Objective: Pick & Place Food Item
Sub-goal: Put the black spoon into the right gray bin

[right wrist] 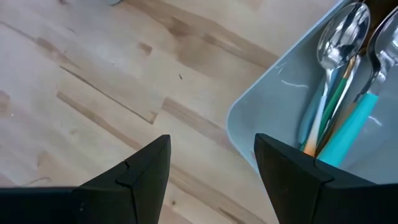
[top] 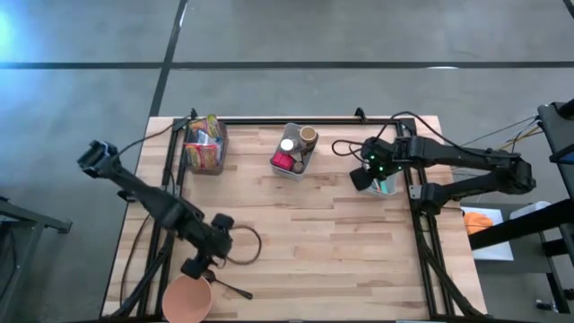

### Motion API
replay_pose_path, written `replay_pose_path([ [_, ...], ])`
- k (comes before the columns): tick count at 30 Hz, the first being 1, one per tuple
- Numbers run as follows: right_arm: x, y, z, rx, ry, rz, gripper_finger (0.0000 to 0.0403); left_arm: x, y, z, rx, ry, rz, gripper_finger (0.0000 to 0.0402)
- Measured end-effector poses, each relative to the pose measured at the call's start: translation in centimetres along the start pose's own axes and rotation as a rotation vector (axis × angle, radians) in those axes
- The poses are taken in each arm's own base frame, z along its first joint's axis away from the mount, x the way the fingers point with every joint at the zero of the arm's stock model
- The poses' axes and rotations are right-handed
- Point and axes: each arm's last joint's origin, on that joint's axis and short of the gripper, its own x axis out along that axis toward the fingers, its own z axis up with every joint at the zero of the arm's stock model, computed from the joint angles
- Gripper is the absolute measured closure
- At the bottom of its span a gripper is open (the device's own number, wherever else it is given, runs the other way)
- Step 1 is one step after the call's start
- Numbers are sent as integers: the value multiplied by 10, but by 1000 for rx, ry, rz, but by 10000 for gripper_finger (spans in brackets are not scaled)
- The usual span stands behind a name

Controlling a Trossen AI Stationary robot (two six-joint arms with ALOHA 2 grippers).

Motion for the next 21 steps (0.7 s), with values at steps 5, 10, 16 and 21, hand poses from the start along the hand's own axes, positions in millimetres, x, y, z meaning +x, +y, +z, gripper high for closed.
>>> replay_pose_path([
  [5,0,4,-5,8,10,7,172,31,-14,7,-106,82,-3,167],
  [10,1,8,-10,9,17,9,172,57,-32,27,-186,174,-6,167],
  [16,1,12,-16,-35,28,19,172,79,-45,53,-174,247,22,167],
  [21,1,15,-19,-104,34,24,172,95,-47,66,-206,244,72,167],
])
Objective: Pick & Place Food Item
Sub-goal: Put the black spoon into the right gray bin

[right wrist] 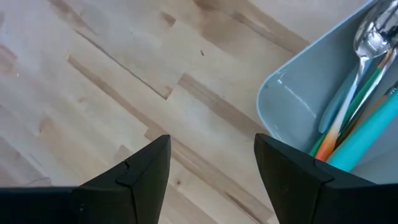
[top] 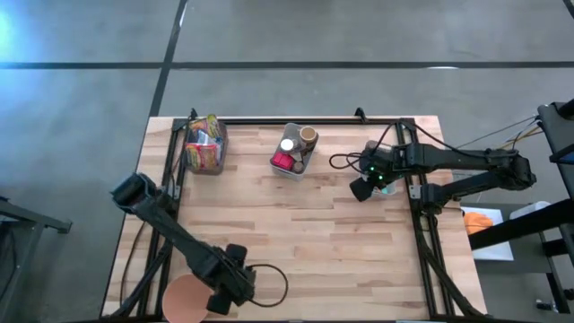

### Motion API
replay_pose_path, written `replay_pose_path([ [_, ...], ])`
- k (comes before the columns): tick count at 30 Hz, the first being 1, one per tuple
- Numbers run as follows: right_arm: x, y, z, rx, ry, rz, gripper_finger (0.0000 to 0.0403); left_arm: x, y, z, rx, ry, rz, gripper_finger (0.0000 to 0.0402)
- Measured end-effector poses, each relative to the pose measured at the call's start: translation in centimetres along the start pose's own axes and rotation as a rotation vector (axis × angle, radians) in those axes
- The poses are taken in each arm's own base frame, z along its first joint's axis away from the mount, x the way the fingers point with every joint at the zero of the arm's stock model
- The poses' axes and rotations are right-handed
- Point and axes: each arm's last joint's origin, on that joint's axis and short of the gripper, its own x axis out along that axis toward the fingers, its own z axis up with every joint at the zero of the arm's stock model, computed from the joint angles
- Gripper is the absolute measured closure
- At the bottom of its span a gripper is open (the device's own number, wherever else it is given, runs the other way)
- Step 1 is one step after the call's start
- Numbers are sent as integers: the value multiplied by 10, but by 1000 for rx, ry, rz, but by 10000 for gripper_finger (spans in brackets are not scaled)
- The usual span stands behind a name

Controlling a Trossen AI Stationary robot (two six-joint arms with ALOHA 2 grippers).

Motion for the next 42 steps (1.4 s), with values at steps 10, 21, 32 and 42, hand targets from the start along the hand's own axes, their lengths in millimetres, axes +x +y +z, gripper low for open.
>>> replay_pose_path([
  [10,0,5,-7,-73,12,10,172,33,-5,-1,-97,91,48,167],
  [21,0,13,-17,-124,28,23,172,40,-19,-12,-31,121,49,167],
  [32,0,14,-19,-123,32,26,172,48,-14,-18,-30,128,96,167],
  [42,0,14,-19,-124,31,27,172,64,-13,-17,9,172,92,198],
])
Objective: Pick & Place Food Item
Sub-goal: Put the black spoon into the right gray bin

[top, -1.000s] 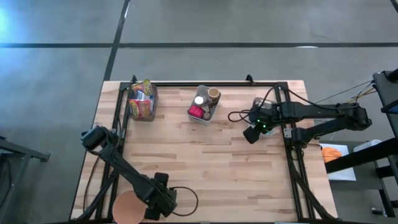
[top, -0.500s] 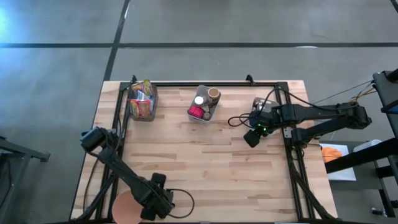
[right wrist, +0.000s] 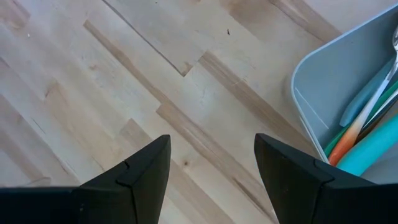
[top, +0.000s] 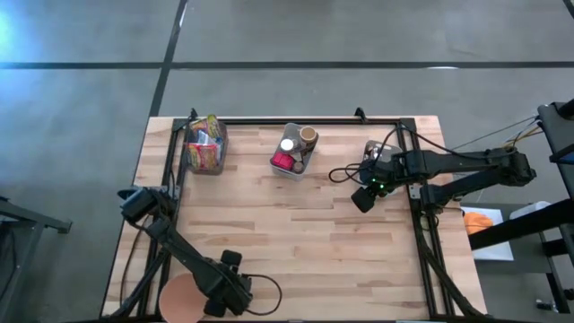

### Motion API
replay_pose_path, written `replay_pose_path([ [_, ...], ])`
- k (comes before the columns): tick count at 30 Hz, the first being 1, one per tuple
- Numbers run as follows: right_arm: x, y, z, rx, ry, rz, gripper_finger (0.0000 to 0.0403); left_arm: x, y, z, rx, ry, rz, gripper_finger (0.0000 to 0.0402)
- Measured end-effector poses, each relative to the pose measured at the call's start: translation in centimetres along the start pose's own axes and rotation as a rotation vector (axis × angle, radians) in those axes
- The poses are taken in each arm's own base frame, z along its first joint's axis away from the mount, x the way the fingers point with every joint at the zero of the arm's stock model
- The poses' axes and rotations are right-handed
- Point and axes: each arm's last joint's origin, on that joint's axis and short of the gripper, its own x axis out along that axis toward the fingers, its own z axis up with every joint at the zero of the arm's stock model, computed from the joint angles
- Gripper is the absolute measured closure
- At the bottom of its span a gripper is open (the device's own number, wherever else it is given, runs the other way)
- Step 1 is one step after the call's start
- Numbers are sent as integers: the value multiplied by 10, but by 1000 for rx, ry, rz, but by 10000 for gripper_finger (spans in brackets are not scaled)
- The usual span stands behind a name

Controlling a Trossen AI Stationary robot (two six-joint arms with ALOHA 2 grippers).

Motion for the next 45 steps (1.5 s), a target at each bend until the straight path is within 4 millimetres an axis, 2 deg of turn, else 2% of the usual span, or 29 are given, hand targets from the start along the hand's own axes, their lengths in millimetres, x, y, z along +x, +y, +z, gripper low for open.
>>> replay_pose_path([
  [6,0,0,0,0,0,0,172,4,0,2,-2,12,-1,264],
  [15,0,0,0,-7,0,0,172,3,3,6,-38,2,-22,389],
  [36,0,0,0,-11,-1,2,172,-3,33,22,-199,-46,0,401],
  [41,0,0,1,-35,-21,-8,172,-18,52,28,-248,-82,-20,401],
  [45,0,6,-1,-182,-42,24,172,-45,75,33,-365,-142,-106,401],
])
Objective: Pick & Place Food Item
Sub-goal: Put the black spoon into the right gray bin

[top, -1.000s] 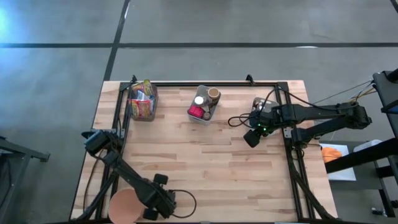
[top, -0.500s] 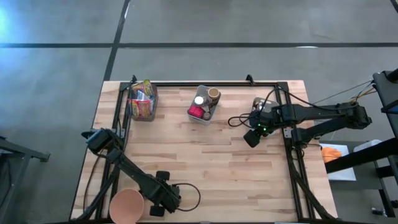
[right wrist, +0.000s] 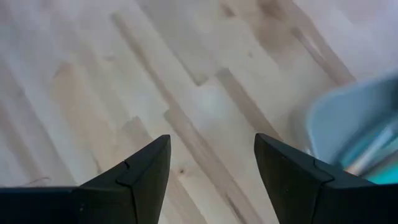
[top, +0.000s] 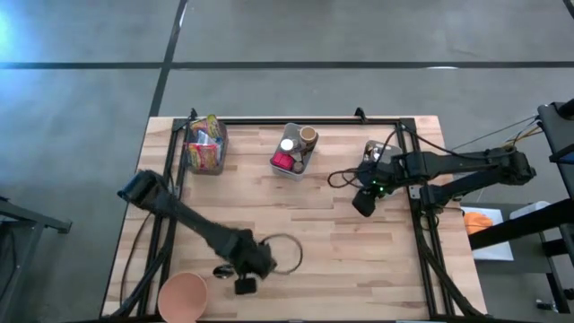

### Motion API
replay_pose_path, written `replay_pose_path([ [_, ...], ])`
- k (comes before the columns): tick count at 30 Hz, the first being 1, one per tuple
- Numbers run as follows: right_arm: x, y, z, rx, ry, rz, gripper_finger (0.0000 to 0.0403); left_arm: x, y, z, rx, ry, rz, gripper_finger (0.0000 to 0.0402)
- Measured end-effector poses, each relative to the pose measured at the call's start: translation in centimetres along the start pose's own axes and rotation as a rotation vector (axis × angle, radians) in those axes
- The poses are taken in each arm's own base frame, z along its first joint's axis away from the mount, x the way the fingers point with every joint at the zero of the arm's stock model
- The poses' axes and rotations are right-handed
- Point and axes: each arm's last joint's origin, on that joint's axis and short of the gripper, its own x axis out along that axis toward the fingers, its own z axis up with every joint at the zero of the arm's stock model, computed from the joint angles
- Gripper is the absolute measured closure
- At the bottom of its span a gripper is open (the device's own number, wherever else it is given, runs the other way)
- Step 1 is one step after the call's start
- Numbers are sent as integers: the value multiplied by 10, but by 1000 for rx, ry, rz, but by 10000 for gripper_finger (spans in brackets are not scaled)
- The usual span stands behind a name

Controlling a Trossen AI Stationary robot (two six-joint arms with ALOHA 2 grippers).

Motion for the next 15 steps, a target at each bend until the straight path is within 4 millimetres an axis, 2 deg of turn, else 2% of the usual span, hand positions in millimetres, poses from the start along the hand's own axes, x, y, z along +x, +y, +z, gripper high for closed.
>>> replay_pose_path([
  [4,-2,13,-4,-178,-30,58,172,-38,17,17,-160,-105,-178,401],
  [8,-15,35,-9,-362,-97,126,172,-80,36,32,-338,-235,-391,401],
  [12,-45,61,-15,-552,-231,138,172,-116,53,44,-432,-362,-584,401],
  [15,-73,78,-20,-683,-353,144,172,-132,66,53,-471,-409,-697,401],
])
